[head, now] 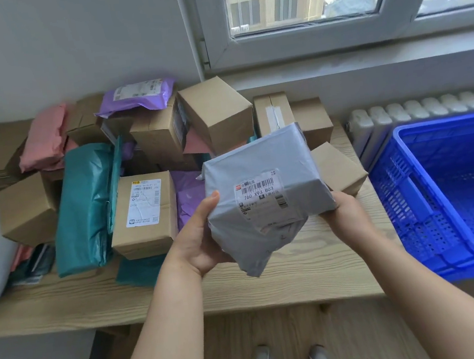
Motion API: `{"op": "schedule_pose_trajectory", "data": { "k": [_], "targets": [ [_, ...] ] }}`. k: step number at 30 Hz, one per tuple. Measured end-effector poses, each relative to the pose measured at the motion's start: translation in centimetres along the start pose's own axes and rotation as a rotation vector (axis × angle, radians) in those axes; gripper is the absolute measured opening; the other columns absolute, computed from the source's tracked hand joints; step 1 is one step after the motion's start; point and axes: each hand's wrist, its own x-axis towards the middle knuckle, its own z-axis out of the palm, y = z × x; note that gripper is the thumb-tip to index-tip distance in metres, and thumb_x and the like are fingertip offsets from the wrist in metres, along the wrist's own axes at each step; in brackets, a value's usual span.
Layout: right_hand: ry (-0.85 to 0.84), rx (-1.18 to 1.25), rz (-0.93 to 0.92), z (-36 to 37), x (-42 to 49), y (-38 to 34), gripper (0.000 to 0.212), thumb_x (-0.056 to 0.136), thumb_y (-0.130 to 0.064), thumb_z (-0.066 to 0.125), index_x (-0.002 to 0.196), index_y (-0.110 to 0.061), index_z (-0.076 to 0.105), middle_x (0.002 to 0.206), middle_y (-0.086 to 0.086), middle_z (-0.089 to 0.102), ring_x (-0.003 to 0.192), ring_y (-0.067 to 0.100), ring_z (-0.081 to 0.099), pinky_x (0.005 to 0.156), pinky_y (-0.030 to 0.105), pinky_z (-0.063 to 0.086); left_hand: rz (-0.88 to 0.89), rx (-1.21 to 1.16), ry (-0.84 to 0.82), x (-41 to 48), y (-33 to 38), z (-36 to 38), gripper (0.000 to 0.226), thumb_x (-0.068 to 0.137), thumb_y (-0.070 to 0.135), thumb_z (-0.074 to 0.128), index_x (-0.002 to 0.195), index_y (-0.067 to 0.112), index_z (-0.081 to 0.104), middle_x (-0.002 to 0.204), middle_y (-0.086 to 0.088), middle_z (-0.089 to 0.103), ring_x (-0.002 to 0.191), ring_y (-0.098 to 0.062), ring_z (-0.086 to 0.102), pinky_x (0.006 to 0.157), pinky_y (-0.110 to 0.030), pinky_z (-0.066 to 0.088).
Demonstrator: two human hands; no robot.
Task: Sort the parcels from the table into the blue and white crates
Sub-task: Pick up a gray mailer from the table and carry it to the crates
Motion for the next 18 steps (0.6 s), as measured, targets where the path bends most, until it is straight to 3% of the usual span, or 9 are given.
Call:
{"op": "schedule_pose_trajectory", "data": {
  "k": [5, 8, 10, 13, 14, 16, 18],
  "targets": [
    [0.000, -0.173, 0.055, -0.3, 0.0, 0.8, 0.016, 0.096, -0.029, 0.043, 0.104, -0.023, 0.055, 0.107, 0.008, 0.054, 0.082, 0.023, 0.049, 0.067, 0.034, 0.040, 0.020, -0.092, -0.098, 0.0, -0.9, 0.7, 0.044, 0.090, 0.047, 0.056, 0.117, 0.018, 0.075, 0.128, -0.013, 0.067, 0.108, -0.031, 0.068, 0.093, -0.050, 0.054],
    [0.003, -0.135, 0.185, -1.0, 0.4, 2.2, 0.035, 0.093, -0.033, 0.050, 0.124, -0.016, 0.051, 0.100, 0.010, 0.062, 0.078, 0.030, 0.066, 0.064, 0.038, 0.053, 0.092, -0.004, -0.148, 0.5, -0.8, 0.7, 0.051, 0.075, 0.045, 0.078, 0.116, 0.015, 0.075, 0.131, -0.014, 0.065, 0.113, -0.027, 0.066, 0.098, -0.044, 0.053],
    [-0.074, 0.207, 0.246, -1.6, 0.1, 1.9, 0.043, 0.095, -0.019, 0.055, 0.137, -0.017, 0.048, 0.100, 0.014, 0.068, 0.071, 0.030, 0.073, 0.056, 0.033, 0.056, 0.101, 0.065, -0.178, 1.0, -0.3, 0.9, 0.069, 0.058, 0.044, 0.091, 0.117, 0.014, 0.074, 0.131, -0.014, 0.065, 0.115, -0.027, 0.065, 0.102, -0.043, 0.049],
    [-0.117, 0.777, 0.291, -2.7, -0.7, 1.7, 0.055, 0.094, 0.009, 0.044, 0.141, -0.019, 0.048, 0.124, 0.019, 0.062, 0.087, 0.035, 0.072, 0.077, 0.042, 0.060, 0.086, 0.113, -0.192, 1.9, 0.6, 1.2, 0.076, 0.047, 0.045, 0.096, 0.113, 0.013, 0.076, 0.127, -0.014, 0.067, 0.111, -0.025, 0.068, 0.097, -0.039, 0.053],
    [-0.129, 0.928, 0.294, -3.1, -1.1, 1.6, 0.054, 0.093, 0.009, 0.039, 0.139, -0.017, 0.051, 0.126, 0.020, 0.061, 0.091, 0.034, 0.070, 0.087, 0.047, 0.057, 0.077, 0.115, -0.204, 2.1, 0.8, 1.4, 0.076, 0.046, 0.045, 0.096, 0.112, 0.013, 0.077, 0.126, -0.013, 0.068, 0.109, -0.025, 0.069, 0.093, -0.038, 0.055],
    [-0.177, 1.120, 0.313, -3.7, -1.7, 1.3, 0.038, 0.100, -0.015, 0.043, 0.136, -0.013, 0.054, 0.126, 0.018, 0.064, 0.104, 0.035, 0.065, 0.104, 0.056, 0.045, 0.066, 0.111, -0.225, 2.7, 0.9, 1.5, 0.071, 0.051, 0.044, 0.094, 0.113, 0.012, 0.076, 0.123, -0.013, 0.070, 0.107, -0.024, 0.070, 0.088, -0.035, 0.059],
    [-0.264, 1.104, 0.332, -4.1, -2.0, 1.2, 0.059, 0.094, -0.056, 0.052, 0.135, -0.014, 0.056, 0.129, 0.013, 0.065, 0.119, 0.033, 0.061, 0.109, 0.058, 0.038, 0.078, 0.144, -0.202, 3.1, 0.9, 1.9, 0.071, 0.063, 0.039, 0.087, 0.125, 0.010, 0.068, 0.125, -0.013, 0.069, 0.112, -0.026, 0.068, 0.093, -0.038, 0.057]
  ]
}}
